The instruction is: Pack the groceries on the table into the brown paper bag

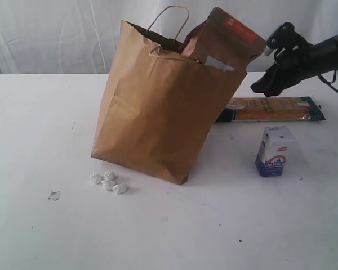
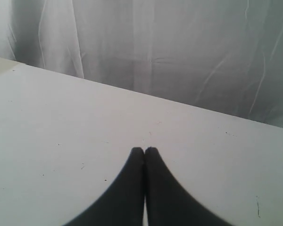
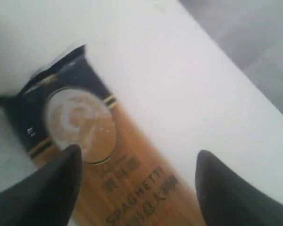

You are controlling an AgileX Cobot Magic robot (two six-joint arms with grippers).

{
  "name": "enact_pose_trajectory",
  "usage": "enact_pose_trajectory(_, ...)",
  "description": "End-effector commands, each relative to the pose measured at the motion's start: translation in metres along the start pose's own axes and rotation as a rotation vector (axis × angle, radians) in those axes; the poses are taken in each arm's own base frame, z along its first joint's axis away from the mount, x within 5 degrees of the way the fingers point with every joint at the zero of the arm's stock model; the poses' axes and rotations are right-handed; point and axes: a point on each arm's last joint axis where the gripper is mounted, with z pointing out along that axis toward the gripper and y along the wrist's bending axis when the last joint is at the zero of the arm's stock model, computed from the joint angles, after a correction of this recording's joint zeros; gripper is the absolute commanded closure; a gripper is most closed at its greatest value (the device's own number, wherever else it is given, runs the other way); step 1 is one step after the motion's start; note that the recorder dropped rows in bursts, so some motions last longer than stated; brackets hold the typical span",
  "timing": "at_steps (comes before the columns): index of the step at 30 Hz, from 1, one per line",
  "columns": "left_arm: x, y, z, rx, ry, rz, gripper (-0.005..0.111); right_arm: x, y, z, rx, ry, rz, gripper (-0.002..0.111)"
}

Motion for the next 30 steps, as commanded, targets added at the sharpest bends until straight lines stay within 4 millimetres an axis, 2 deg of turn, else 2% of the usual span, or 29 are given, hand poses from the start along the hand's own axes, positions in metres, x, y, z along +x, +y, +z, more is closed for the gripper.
enact_pose_trajectory(1, 0.0, -0.002, -0.002, 0.022, 0.0, 0.016, 0.107, -0.003, -0.024, -0.003, 0.243, -0.062, 0.326, 0.045)
enact_pose_trajectory(4, 0.001, -0.003, -0.002, 0.033, 0.003, 0.016, 0.107, -0.01, -0.028, -0.008, 0.178, -0.033, 0.502, 0.045)
enact_pose_trajectory(6, 0.001, -0.004, -0.002, 0.04, 0.004, 0.016, 0.107, -0.017, -0.029, -0.007, 0.133, 0.005, 0.497, 0.045)
enact_pose_trajectory(8, 0.001, -0.005, -0.002, 0.053, 0.008, 0.016, 0.107, -0.018, -0.031, 0.002, 0.132, 0.023, 0.465, 0.045)
enact_pose_trajectory(10, 0.002, -0.006, -0.002, 0.071, 0.012, 0.016, 0.107, -0.013, -0.034, 0.013, 0.131, 0.036, 0.519, 0.045)
enact_pose_trajectory(15, 0.003, -0.013, -0.003, 0.147, 0.03, 0.016, 0.107, 0.014, -0.026, 0.043, 0.058, 0.118, 0.61, 0.045)
enact_pose_trajectory(19, 0.004, -0.017, -0.003, 0.192, 0.039, 0.039, 0.107, 0.027, -0.017, 0.054, -0.007, 0.178, 0.643, 0.045)
enact_pose_trajectory(24, 0.004, -0.018, -0.003, 0.198, 0.04, 0.039, 0.107, 0.028, -0.004, 0.049, -0.132, 0.263, 0.654, 0.046)
enact_pose_trajectory(30, 0.005, -0.018, -0.004, 0.202, 0.041, 0.039, 0.107, 0.018, 0.01, 0.025, -0.293, 0.382, 0.675, 0.053)
